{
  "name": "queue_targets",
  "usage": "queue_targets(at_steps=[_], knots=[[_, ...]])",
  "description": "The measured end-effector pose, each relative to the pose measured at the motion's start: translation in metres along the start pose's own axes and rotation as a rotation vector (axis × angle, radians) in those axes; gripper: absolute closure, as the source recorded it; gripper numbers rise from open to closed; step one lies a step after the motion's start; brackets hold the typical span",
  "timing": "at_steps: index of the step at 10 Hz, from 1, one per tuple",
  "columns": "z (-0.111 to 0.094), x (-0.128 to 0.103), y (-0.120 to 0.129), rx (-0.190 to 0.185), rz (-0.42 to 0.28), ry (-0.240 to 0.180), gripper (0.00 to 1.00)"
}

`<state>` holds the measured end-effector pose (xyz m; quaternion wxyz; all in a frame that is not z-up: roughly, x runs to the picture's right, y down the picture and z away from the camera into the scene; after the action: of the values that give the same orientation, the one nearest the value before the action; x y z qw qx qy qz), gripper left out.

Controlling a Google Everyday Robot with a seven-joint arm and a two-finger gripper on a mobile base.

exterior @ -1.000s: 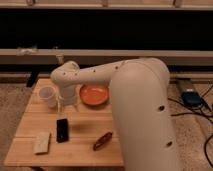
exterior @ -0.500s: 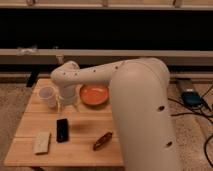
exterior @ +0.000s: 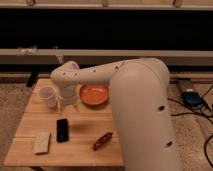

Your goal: Place the pepper on the white sponge

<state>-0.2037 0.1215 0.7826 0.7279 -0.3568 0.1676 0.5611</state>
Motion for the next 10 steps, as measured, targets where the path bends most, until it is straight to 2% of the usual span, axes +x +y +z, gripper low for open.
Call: queue_targets(at_steps=[8,10], knots=[[0.0,0.0,0.0,0.001,0.001,0.0,0.35],[0.003,0.01,-0.01,0.005,0.058,0.009,0.35]])
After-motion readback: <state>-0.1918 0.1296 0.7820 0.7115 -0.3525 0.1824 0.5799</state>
